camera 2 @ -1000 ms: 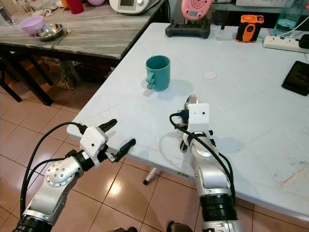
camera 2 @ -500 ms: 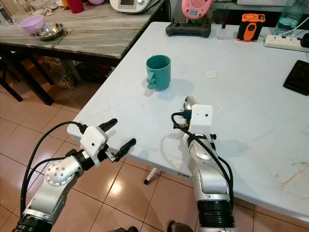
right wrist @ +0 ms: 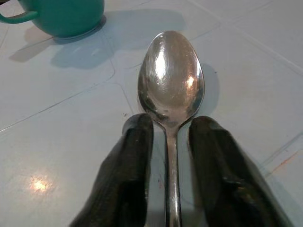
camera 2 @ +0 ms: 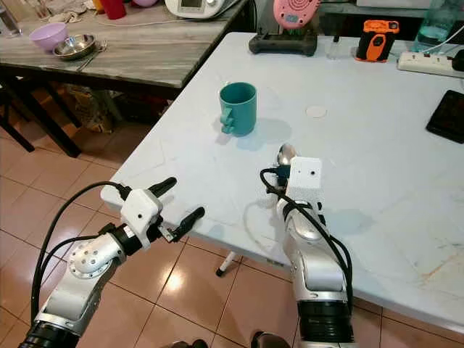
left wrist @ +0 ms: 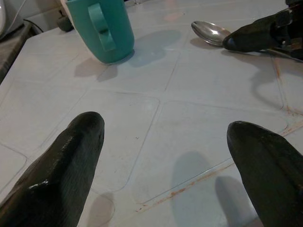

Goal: Setting the table

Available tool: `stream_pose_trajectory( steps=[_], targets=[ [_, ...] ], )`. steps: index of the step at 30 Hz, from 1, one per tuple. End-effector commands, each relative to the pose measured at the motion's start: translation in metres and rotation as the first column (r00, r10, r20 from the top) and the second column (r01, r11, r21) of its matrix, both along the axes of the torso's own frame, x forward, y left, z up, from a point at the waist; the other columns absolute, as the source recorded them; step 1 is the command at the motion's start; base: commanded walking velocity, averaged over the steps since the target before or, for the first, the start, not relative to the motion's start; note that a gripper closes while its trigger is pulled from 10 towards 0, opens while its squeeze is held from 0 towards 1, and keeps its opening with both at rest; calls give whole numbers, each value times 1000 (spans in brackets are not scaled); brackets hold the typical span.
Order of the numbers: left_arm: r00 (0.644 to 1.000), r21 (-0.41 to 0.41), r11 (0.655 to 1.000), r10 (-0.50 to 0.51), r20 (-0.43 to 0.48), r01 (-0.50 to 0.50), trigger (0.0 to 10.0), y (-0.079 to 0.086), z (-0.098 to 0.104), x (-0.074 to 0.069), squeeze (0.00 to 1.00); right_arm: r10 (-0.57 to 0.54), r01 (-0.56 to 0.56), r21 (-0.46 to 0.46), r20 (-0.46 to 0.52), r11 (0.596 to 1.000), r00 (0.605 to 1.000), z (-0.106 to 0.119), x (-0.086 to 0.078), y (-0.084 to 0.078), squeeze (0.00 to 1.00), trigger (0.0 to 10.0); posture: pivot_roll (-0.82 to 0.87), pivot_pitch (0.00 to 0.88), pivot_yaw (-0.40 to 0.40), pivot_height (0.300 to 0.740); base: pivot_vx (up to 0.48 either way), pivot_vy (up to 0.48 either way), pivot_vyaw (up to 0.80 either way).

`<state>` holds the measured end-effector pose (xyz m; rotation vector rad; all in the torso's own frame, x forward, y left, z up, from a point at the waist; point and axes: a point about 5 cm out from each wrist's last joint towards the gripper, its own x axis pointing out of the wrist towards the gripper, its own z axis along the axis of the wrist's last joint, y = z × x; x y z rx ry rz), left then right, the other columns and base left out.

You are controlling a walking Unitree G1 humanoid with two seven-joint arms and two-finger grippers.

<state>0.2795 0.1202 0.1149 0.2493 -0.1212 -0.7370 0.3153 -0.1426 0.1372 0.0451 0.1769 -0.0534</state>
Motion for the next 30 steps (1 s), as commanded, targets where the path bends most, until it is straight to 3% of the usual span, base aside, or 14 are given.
stream_pose_trajectory(
  steps=[1,5,6,7,9,10,11,12,14,30],
  targets=[
    [1000,9,1000,15,-12,-15,10000,4,-2,0,0,5,-5,0,-20,1000,1000,-3,-4,4,1000,10000,-239,169,119,740,0,0,0],
    [1000,9,1000,15,-14,-14,10000,5,-2,0,0,18,-18,7,-33,1000,999,-6,-7,8,1000,10000,-241,168,120,740,0,0,0],
    [1000,9,1000,13,-15,-13,10000,4,-2,0,0,22,-22,7,-58,1000,998,-10,-9,9,404,10000,-241,168,120,740,0,0,0],
    [1000,9,1000,13,-16,-13,10000,4,-2,0,0,23,-23,5,-72,1000,997,-12,-10,10,0,10000,-241,168,120,740,0,0,0],
    [1000,11,1000,13,-17,-13,10000,5,-2,0,0,27,-27,7,-92,1000,995,-15,-12,10,0,10000,-240,169,121,740,0,0,0],
    [1000,10,1000,13,-18,-13,10000,5,-2,1,0,27,-27,5,-103,1000,994,-17,-12,10,0,8706,-240,169,121,740,0,0,0],
    [1000,10,1000,13,-18,-13,10000,5,-2,1,0,27,-27,3,-111,1000,993,-18,-13,10,0,8706,-240,169,121,740,0,0,0],
    [1000,10,1000,12,-18,-12,10000,5,-2,0,0,29,-28,8,-125,1000,992,-21,-13,9,0,431,-240,170,120,740,0,0,0],
    [1000,10,1000,11,-19,-11,10000,5,-2,0,0,28,-27,8,-130,1000,991,-22,-14,9,0,0,-240,170,120,740,0,0,0],
    [996,-41,996,-83,-38,82,10000,-3,0,-5,0,11,-11,-3,-192,1000,981,-32,-13,-6,0,0,-249,164,111,740,0,0,0]
  ],
)
